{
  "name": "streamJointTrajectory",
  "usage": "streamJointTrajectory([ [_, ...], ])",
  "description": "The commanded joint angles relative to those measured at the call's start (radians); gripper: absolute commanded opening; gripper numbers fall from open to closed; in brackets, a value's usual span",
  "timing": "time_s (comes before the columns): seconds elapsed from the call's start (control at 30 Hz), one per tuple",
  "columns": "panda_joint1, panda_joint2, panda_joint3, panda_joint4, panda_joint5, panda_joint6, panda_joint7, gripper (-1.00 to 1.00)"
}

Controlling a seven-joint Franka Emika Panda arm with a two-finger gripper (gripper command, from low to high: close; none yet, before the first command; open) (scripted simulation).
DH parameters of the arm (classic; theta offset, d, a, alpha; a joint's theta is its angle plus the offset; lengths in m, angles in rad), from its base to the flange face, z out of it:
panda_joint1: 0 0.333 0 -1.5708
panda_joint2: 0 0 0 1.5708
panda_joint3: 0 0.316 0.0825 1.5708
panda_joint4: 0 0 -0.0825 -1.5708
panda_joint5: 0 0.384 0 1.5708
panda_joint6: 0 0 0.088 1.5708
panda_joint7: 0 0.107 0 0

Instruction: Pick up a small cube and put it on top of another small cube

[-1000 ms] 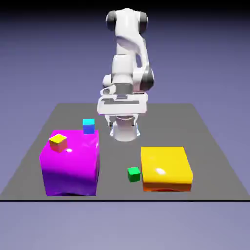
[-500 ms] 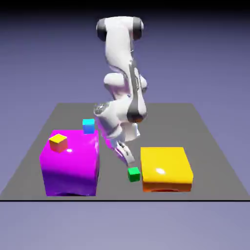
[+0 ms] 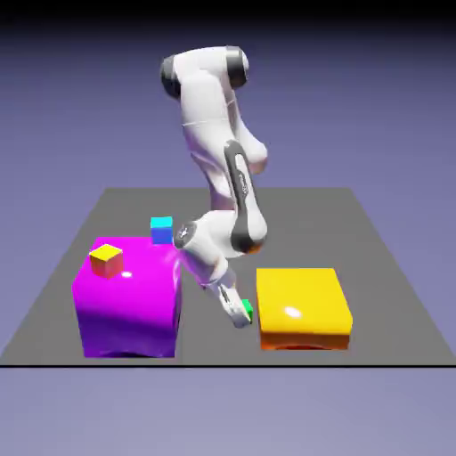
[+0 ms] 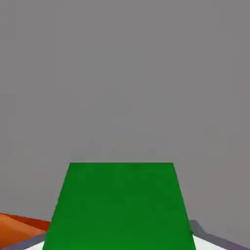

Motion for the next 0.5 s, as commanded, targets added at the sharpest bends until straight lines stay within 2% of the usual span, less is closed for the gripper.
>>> streamJointTrajectory([
  [0.0, 0.001, -0.027, -0.004, 0.004, -0.003, -0.018, -0.012, -1.00],
  [0.2, 0.078, -0.217, -0.202, 0.117, -0.079, -0.219, -0.179, -1.00],
  [0.47, 0.111, -0.418, -0.476, 0.189, -0.233, -0.566, -0.152, -1.00],
])
